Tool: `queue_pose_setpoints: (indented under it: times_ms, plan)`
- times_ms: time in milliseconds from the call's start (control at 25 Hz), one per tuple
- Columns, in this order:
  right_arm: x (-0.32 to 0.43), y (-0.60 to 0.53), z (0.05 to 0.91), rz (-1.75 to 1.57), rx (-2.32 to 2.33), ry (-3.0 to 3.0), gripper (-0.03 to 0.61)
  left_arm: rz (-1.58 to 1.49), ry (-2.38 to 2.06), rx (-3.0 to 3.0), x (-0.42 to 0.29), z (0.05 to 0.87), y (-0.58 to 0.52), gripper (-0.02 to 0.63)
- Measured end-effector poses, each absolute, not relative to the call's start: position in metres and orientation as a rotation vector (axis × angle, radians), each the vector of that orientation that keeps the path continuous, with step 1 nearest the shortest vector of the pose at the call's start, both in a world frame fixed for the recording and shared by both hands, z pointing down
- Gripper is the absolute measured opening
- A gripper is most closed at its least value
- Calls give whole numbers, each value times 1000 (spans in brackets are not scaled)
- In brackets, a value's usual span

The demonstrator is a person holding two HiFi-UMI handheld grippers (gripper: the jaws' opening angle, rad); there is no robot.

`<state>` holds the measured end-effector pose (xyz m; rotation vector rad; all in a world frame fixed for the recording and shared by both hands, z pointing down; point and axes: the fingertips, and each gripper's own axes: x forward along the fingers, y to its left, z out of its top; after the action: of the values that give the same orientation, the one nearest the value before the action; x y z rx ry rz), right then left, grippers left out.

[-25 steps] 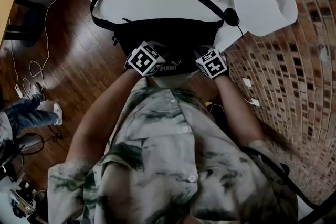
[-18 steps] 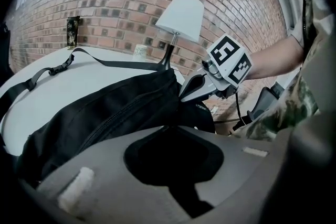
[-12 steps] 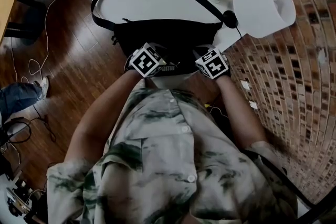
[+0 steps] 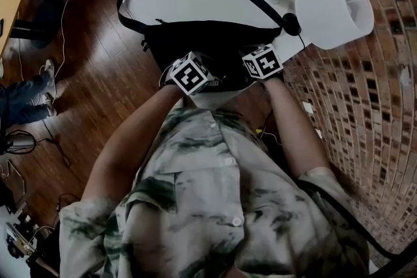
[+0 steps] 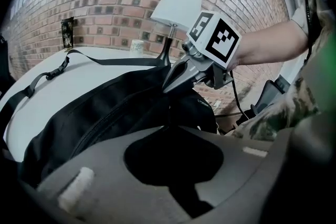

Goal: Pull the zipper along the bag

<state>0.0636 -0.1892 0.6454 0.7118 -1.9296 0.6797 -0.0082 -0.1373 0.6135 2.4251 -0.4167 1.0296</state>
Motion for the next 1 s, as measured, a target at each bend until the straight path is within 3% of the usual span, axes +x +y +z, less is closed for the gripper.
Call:
queue_pose_setpoints:
  times_ms: [1000]
  plan:
    - [72,-194,649,691,721,-1922,3,892,-747,2224,-164,616,-132,25]
